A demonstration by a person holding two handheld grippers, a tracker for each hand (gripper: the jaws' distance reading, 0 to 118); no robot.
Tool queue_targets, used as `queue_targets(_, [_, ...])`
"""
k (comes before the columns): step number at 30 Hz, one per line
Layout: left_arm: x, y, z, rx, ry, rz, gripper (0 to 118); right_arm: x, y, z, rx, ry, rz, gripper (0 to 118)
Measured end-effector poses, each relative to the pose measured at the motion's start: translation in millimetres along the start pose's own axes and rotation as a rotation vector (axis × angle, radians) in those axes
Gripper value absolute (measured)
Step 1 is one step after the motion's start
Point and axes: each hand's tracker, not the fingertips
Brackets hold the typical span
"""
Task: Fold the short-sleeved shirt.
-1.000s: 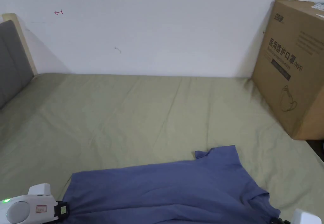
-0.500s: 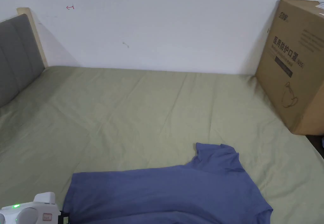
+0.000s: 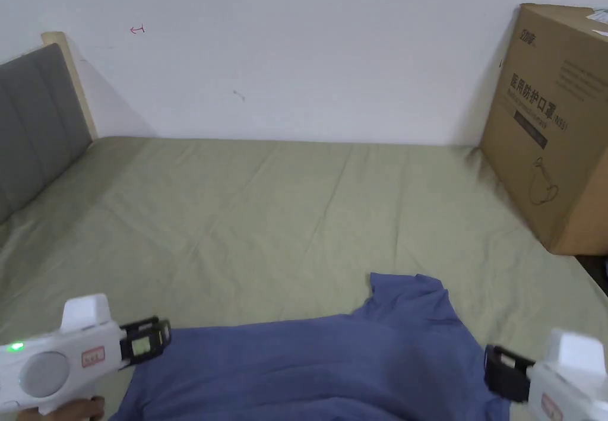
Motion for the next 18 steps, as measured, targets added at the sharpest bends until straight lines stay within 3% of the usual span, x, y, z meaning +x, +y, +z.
queue_targets(6, [45.3, 36.8, 53.0, 0.298, 0.042, -0.142, 94, -22.2, 57.2, 45.8, 0.281, 0.024, 0.056, 89])
queue_targets(12, [63.7, 32.3, 67.3, 0.475, 0.084, -0.191, 96, -40.5, 64.0, 62.8, 0.378, 0.012, 0.100, 89])
queue_targets(14, [65.5, 27.2, 67.3, 0.487, 0.080, -0.189, 91, -44.3, 61.4, 62.2, 0.386, 0.011, 0.110, 86])
queue_targets(15, [64.7, 24.7, 67.2, 0.503, 0.058, -0.189, 82, -45.6, 59.8, 62.1, 0.388, 0.015, 0.113, 81])
queue_targets(16, [64.4, 21.0, 66.8, 0.515, 0.044, -0.190, 57, -46.6, 57.7, 61.4, 0.393, 0.021, 0.113, 66])
queue_targets(18, [64.4, 18.7, 60.7, 0.493, 0.037, -0.203, 1, -49.1, 56.3, 59.0, 0.397, 0.028, 0.116, 15])
